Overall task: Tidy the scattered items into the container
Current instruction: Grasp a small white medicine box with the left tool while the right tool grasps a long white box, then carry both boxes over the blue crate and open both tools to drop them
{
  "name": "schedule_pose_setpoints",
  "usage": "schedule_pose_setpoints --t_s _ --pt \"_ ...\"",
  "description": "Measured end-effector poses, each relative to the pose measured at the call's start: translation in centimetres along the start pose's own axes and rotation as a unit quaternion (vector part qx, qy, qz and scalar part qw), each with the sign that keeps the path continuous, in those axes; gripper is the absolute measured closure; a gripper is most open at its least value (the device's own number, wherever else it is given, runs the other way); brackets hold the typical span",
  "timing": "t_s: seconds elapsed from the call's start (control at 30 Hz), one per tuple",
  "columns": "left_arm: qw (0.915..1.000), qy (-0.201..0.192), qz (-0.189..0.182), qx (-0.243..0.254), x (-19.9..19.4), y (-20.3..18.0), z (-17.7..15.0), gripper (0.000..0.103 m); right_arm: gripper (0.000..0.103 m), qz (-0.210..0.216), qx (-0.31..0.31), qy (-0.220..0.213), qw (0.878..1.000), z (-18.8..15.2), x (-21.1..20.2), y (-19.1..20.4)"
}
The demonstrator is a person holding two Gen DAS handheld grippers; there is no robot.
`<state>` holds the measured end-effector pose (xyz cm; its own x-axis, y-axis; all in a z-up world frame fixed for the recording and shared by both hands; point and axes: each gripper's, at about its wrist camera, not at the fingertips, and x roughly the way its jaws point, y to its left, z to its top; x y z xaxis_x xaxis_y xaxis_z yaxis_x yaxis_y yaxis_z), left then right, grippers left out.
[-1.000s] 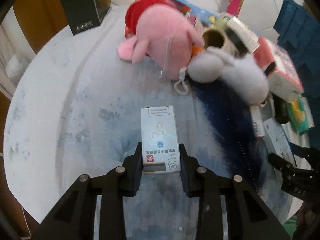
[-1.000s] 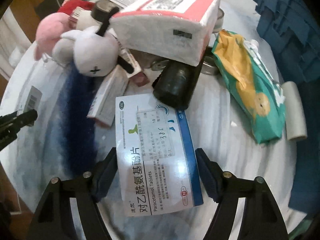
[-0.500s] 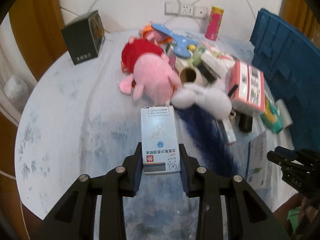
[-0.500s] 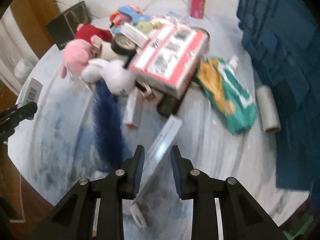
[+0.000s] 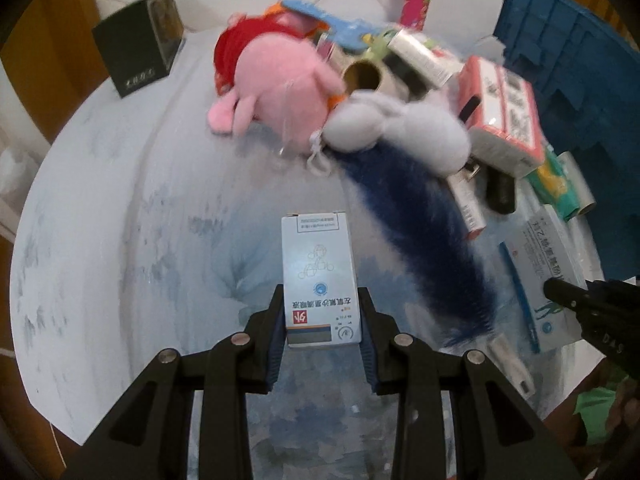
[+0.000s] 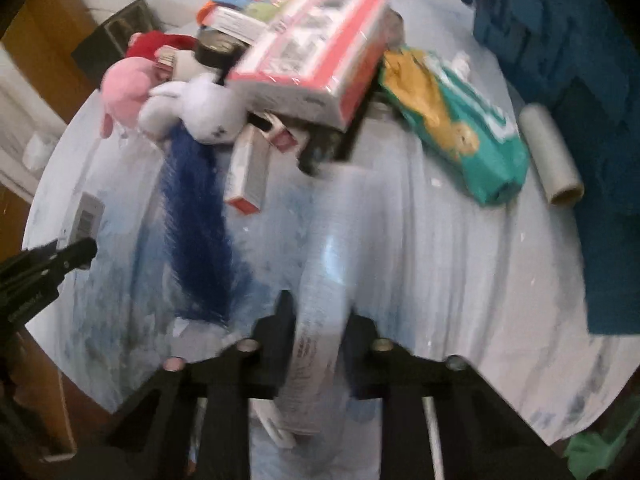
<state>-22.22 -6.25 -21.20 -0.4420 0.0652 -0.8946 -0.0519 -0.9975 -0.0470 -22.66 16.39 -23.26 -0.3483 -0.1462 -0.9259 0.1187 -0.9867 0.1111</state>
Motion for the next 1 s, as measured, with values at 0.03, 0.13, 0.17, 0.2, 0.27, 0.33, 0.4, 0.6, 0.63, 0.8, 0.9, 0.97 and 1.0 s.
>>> schedule_pose_setpoints --t_s 0.03,0.13,0.17,0.2,0.27,0.33,0.4,0.6,0.63,0.8,0.9,0.97,1.0 --pt "1.0000 -0.007 -0.003 0.002 -0.5 -0.3 0.2 0.072 0.086 0.002 -0.004 -0.006 1.000 0.2 -0.5 0.3" --pt "0.9995 -0.029 -0.010 0.006 -2.2 -0.8 1.0 0.072 0.086 -0.001 -0.019 -0.034 0.999 1.2 -2.9 1.2" --pt "0.9991 -0.039 -0.014 0.008 -3.0 -1.0 1.3 0.072 0.086 -0.002 -0.023 -0.044 0.999 1.5 -3.7 1.5" --pt "0.9986 -0.048 -0.017 0.011 -3.8 -1.2 1.5 0.072 0.086 -0.003 -0.027 -0.054 0.998 1.8 -4.5 1.8" --pt "0.9972 -0.070 -0.024 0.016 -5.6 -1.6 2.0 0.072 0.086 -0.007 -0.036 -0.073 0.997 2.4 -6.1 2.5" --pt "0.9956 -0.088 -0.027 0.021 -7.2 -2.1 2.5 0.072 0.086 -0.010 -0.042 -0.093 0.995 2.7 -8.2 2.7" --pt "0.9939 -0.104 -0.028 0.025 -8.6 -2.5 3.1 0.072 0.086 -0.013 -0.049 -0.111 0.993 2.9 -10.3 2.8" --pt "0.9864 -0.155 -0.035 0.042 -13.5 -4.8 5.0 0.072 0.086 -0.026 -0.058 -0.166 0.984 4.1 -16.6 2.5" --pt "0.9847 -0.164 -0.036 0.045 -14.3 -5.3 5.4 0.072 0.086 -0.029 -0.059 -0.177 0.982 4.4 -17.7 2.3" --pt "0.9746 -0.209 -0.045 0.066 -18.0 -9.6 7.7 0.072 0.086 -0.046 -0.058 -0.239 0.968 5.4 -23.7 -0.2" --pt "0.9660 -0.238 -0.058 0.081 -20.1 -14.0 9.2 0.072 0.086 -0.060 -0.051 -0.274 0.958 5.5 -27.3 -3.4" --pt "0.9595 -0.256 -0.071 0.092 -21.4 -17.7 10.3 0.072 0.086 -0.071 -0.044 -0.297 0.951 5.4 -29.7 -6.0" --pt "0.9563 -0.264 -0.078 0.098 -21.9 -19.6 10.7 0.071 0.086 -0.077 -0.041 -0.308 0.947 5.3 -30.9 -7.4"
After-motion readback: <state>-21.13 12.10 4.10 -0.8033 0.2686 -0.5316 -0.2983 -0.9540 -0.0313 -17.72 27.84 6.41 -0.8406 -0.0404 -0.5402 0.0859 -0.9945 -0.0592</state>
